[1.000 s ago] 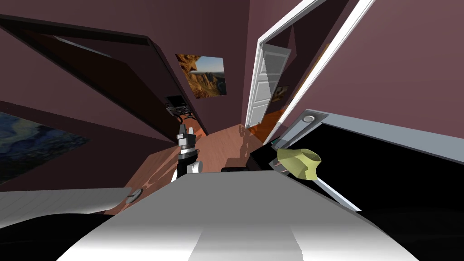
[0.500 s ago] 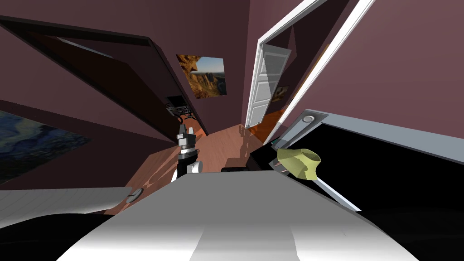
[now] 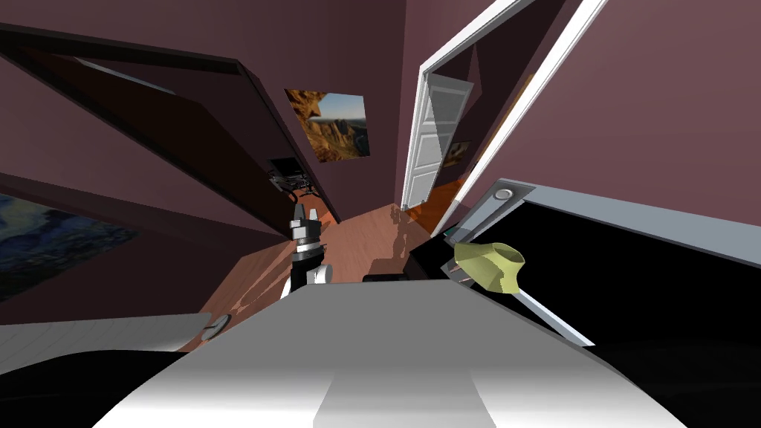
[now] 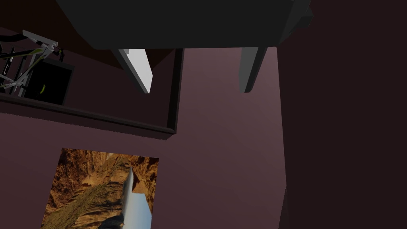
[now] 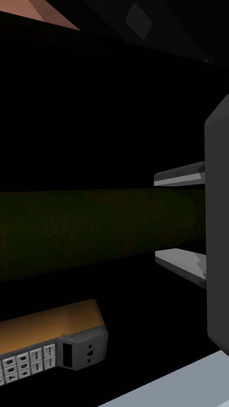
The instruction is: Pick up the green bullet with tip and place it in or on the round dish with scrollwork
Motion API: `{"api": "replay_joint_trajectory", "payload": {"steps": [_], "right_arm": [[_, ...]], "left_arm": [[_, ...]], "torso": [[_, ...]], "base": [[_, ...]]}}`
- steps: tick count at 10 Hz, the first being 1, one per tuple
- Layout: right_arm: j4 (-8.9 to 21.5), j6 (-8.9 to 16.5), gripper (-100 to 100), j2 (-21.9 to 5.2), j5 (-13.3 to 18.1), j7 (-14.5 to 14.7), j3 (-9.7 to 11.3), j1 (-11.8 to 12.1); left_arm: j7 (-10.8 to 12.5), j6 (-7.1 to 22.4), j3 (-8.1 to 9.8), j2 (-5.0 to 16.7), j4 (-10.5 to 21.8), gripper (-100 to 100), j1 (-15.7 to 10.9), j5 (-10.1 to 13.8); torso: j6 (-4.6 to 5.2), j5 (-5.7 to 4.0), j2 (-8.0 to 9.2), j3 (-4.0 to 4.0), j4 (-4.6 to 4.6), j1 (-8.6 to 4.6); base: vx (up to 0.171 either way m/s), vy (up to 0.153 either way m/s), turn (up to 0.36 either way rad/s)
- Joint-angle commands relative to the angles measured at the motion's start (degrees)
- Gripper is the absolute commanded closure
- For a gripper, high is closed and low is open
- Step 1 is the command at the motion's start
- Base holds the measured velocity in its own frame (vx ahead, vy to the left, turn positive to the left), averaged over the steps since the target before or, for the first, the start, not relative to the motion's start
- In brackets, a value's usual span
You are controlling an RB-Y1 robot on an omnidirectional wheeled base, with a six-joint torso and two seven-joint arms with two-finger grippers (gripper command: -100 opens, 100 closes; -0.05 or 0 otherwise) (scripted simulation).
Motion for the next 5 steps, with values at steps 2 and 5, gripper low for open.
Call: {"api": "replay_joint_trajectory", "payload": {"steps": [2,5], "right_arm": [[-0.08,-2.32,100,-1.01,1.05,0.52,-2.59,1.05],[-0.4,-2.68,0,-0.99,1.44,0.9,-3.58,1.76]], "left_arm": [[0.0,0.0,0.0,0.0,0.0,0,0.0,0.0],[0.0,0.0,0.0,0.0,0.0,0,0.0,0.0]], "torso": [[-0.02,-0.01,0.03,0.02,0.01,-0.04],[-0.02,0.01,0.01,0.01,0.01,0.04]], "base": [[0.015,0.016,-0.05],[0.015,0.018,-0.05]]}}
